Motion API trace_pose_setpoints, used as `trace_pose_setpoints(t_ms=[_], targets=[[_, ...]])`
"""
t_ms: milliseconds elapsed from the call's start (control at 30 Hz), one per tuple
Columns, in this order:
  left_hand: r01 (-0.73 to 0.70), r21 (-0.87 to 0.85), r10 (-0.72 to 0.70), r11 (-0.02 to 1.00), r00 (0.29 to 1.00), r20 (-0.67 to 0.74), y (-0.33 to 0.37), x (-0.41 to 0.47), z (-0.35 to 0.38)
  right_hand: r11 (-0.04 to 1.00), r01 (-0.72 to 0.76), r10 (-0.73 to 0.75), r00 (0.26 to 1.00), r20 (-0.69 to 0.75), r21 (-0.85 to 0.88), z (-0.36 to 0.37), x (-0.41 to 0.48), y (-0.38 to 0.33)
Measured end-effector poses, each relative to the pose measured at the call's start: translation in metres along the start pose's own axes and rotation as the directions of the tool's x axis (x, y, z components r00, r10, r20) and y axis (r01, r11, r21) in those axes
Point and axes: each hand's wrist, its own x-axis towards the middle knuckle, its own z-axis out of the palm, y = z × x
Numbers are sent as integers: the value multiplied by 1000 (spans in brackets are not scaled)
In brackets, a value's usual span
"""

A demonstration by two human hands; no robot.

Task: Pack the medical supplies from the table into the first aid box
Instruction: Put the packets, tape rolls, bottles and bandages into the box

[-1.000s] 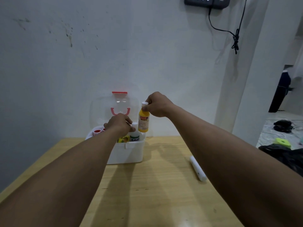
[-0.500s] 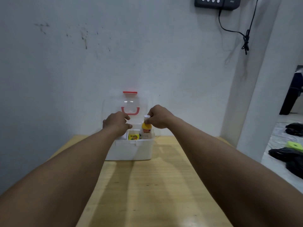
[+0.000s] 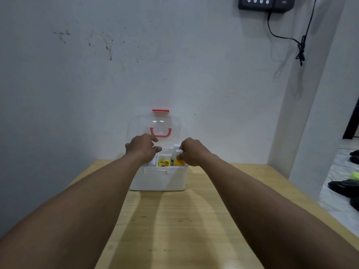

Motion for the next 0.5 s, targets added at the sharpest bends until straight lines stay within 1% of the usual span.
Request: trace_pose_setpoints(t_ms=[367, 500], targets=[[-71, 0, 71, 997, 997, -9, 21, -7, 2, 1000, -5, 5, 1000, -20, 25, -7, -9, -2], [-97, -11, 96, 995, 995, -15, 33, -10, 0, 999, 20, -18, 997, -69, 40, -27, -17, 2]])
